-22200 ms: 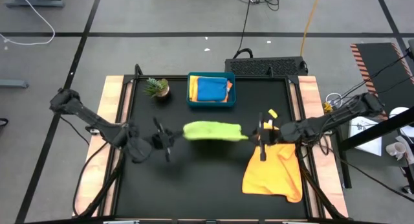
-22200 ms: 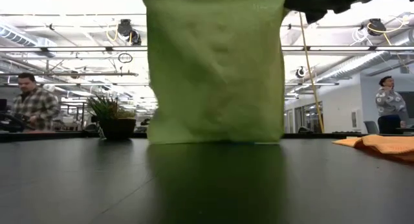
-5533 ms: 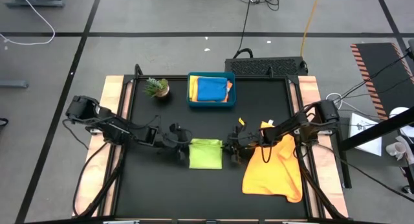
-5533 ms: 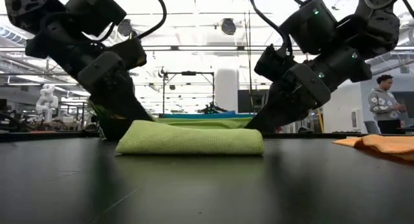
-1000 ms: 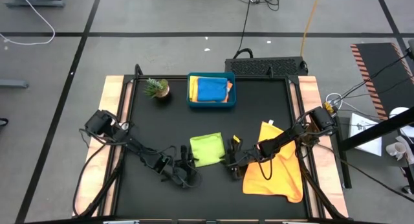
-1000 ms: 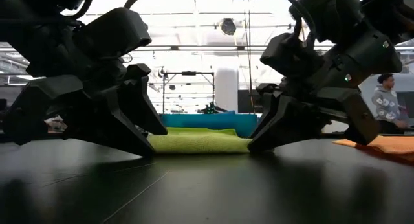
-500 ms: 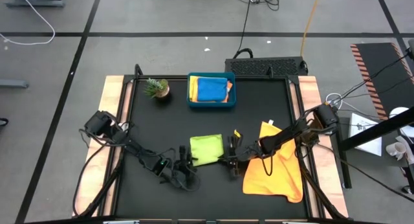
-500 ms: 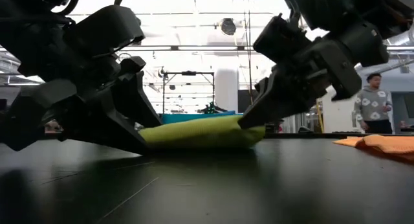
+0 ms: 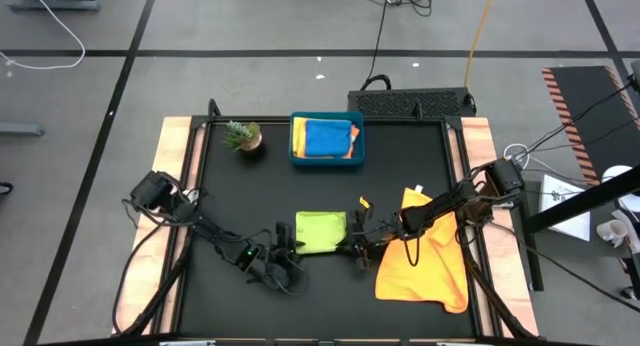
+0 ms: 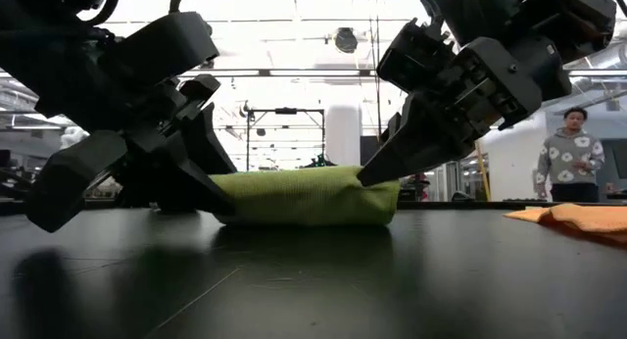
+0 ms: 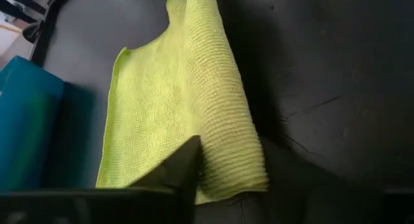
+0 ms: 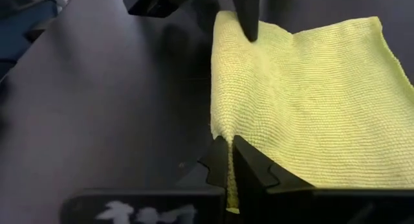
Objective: Fold microfiber towels
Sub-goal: Put the folded green microfiber cloth into the blue bin
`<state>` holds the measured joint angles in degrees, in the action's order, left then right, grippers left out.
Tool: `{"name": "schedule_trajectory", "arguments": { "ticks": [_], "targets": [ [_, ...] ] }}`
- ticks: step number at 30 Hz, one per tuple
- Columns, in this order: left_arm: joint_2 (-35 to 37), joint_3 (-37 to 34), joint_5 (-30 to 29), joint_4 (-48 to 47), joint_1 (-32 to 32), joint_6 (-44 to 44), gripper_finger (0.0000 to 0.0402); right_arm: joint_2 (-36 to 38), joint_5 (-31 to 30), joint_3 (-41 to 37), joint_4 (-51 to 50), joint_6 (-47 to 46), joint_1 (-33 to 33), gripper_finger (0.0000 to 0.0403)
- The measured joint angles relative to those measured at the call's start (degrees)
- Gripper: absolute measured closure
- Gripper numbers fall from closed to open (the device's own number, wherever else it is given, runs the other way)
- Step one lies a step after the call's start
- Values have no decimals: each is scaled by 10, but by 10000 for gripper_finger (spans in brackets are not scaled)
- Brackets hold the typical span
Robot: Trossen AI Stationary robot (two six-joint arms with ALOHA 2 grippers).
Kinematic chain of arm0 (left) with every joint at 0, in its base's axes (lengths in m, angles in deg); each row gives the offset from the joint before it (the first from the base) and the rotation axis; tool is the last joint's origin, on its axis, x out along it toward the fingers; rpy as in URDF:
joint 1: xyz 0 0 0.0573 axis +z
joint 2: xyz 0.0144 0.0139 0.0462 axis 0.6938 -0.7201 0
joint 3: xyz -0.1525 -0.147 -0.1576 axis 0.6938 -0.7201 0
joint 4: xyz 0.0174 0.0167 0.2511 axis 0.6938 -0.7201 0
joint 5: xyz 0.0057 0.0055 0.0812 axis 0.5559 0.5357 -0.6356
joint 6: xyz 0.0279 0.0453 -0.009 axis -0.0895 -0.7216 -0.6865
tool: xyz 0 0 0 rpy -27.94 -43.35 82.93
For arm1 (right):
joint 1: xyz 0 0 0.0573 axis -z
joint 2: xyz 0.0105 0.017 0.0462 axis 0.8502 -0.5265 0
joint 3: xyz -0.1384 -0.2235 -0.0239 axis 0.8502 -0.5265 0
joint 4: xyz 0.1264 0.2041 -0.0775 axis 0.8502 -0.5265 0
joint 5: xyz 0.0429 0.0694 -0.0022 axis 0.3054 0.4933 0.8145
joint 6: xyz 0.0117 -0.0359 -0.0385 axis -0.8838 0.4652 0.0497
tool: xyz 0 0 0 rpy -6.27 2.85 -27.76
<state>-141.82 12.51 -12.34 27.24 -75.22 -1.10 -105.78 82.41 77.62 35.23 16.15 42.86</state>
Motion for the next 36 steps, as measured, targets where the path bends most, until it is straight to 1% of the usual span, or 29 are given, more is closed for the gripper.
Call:
{"name": "schedule_trajectory", "arguments": {
  "ticks": [4, 5, 6, 11, 17, 20, 24, 27, 32, 36],
  "targets": [
    [0, 0, 0, 2, -4, -9, 358, 0, 0, 0, -1, 10, 2, 397],
    [0, 0, 0, 4, -4, -8, 379, 0, 0, 0, -5, 14, 3, 392],
    [0, 0, 1, 8, -5, 0, 388, 0, 0, 0, -8, 15, 5, 386],
    [0, 20, 5, 10, -1, 34, 394, 24, -1, 1, -37, 32, 18, 345],
    [1, 51, 6, -35, 9, 57, 396, 77, -1, 1, -75, 75, 18, 273],
    [1, 63, 11, -60, 15, 68, 396, 83, -2, 1, -80, 81, 13, 237],
    [1, 64, 23, -63, 25, 90, 397, 73, -3, 1, -81, 76, 2, 201],
    [1, 64, 42, -64, 34, 108, 397, 58, -21, 1, -82, 63, -9, 189],
    [1, 64, 66, -68, 46, 129, 398, 39, -51, 1, -86, 62, -27, 193],
    [1, 64, 66, -69, 47, 129, 396, 38, -109, 1, -115, 85, -40, 199]
  ]
}}
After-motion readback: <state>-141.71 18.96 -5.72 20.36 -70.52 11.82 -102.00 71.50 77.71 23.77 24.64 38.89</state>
